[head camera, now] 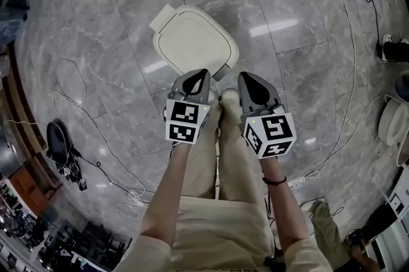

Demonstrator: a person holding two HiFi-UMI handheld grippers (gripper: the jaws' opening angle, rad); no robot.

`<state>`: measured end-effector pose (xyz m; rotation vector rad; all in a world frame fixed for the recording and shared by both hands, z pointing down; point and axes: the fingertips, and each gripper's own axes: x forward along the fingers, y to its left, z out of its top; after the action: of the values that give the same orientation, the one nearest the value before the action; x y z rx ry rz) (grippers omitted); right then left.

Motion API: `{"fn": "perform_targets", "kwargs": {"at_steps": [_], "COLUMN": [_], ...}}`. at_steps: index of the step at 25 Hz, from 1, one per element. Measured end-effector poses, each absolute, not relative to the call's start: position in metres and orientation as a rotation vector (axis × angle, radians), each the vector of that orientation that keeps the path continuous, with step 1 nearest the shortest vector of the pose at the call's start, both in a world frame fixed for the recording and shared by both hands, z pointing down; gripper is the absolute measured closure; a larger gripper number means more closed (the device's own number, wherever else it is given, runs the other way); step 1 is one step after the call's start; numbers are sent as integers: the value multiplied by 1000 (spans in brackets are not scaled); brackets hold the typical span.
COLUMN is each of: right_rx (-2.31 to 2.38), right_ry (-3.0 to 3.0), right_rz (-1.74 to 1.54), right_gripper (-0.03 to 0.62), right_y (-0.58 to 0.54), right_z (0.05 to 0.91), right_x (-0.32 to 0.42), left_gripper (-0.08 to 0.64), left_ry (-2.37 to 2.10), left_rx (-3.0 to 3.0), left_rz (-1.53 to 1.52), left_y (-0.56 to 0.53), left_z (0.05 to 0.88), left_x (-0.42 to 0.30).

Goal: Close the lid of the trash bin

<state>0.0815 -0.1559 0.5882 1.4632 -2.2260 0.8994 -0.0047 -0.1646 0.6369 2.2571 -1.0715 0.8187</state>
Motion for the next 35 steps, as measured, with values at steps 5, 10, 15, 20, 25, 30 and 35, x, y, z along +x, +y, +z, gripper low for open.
{"fn": "perform_targets", "kwargs": {"at_steps": [5,10,15,20,25,30,35], "right_rx": [1398,1356,1306,1214,1206,1189,1185], "right_ry": [-2242,-2263,-2289,-2362,-2441,-2527,-2602], "right_rz": [857,863,827,738,662,558,488], "right_gripper": [588,588,588,588,588,588,588], "right_y": [-156,-149,-150,-144,-147,-146,-144], "right_z": [568,547,519,476,430,380,339], "right_x": [81,81,84,85,94,89,82], "left_gripper": [537,537,537,537,537,537,537], "left_ry": [-1096,-1124,-1151,-1173,-1202,-1254,-1289], "left_rx": [2277,2283,2312,2376,2440,2504,2573], "left_rz": [784,751,706,654,608,537,493], "left_y": [-159,-147,-142,-140,-138,-140,-140], "left_z": [596,560,520,472,431,387,350], "left_x": [-4,-4,-3,-2,-4,-14,-23]}}
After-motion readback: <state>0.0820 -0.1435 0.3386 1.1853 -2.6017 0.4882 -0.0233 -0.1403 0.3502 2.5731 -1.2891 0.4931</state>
